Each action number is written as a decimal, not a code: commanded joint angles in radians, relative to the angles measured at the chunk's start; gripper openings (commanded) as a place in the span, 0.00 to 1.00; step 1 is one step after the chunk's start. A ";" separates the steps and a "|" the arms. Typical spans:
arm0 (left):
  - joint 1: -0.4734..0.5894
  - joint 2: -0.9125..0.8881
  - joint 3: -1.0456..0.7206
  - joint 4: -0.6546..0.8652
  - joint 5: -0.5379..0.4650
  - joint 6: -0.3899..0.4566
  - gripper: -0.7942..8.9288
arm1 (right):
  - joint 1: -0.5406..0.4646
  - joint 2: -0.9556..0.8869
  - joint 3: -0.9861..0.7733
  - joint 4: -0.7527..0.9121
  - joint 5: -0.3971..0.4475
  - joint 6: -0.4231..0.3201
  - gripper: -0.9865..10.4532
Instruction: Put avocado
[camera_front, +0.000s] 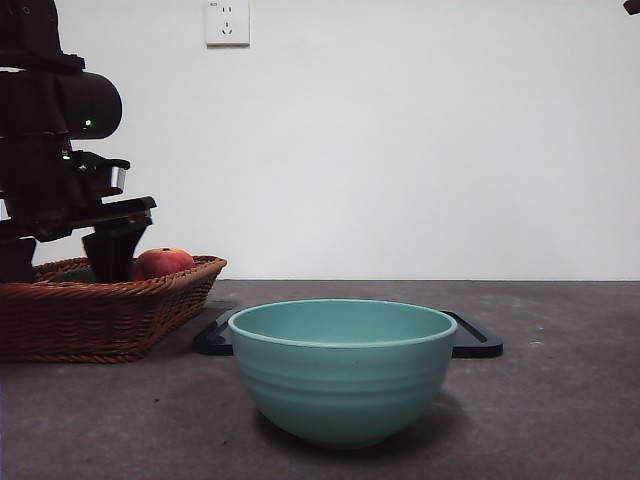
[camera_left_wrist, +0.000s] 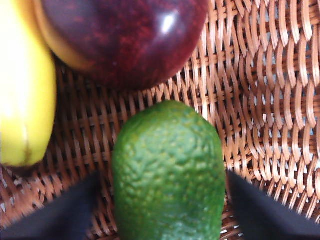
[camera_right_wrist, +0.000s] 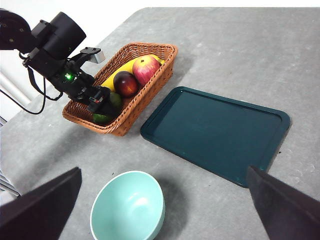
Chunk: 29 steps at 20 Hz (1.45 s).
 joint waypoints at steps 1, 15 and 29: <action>-0.004 0.021 0.023 -0.001 -0.004 0.008 0.33 | 0.004 0.003 0.019 0.003 -0.003 0.011 0.59; -0.119 -0.227 0.138 -0.247 0.069 -0.025 0.32 | 0.004 0.003 0.019 0.003 -0.002 0.011 0.59; -0.615 -0.248 0.138 -0.210 0.098 -0.130 0.32 | 0.004 0.003 0.019 0.004 0.000 0.010 0.59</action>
